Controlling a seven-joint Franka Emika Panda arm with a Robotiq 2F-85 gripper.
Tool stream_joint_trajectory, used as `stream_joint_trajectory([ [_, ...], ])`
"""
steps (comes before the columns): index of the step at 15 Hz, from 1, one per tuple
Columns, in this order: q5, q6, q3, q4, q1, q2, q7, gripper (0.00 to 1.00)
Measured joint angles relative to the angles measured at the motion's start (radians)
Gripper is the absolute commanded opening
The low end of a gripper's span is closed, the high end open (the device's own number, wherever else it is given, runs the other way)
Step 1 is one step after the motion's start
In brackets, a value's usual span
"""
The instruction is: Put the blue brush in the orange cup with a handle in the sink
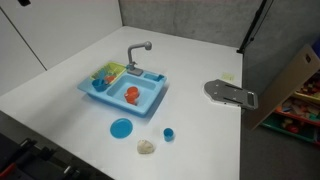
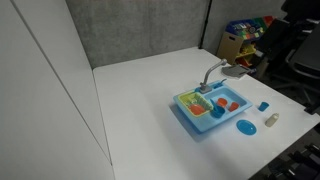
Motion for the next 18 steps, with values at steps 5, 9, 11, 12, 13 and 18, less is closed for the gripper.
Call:
stream_joint_trajectory([
  [5,-0.145,0.062,-0.001,0.080,-0.083,0.127,0.081,1.00],
  [9,-0.228,0.095,-0.021,0.169,-0.132,0.252,0.166,1.00],
  [11,-0.256,0.097,-0.043,0.215,-0.146,0.307,0.200,1.00],
  [12,-0.267,0.097,-0.056,0.238,-0.151,0.332,0.216,1.00],
  [13,-0.279,0.097,-0.071,0.261,-0.155,0.357,0.231,1.00],
  [18,-0.341,0.097,-0.149,0.349,-0.165,0.470,0.308,1.00],
])
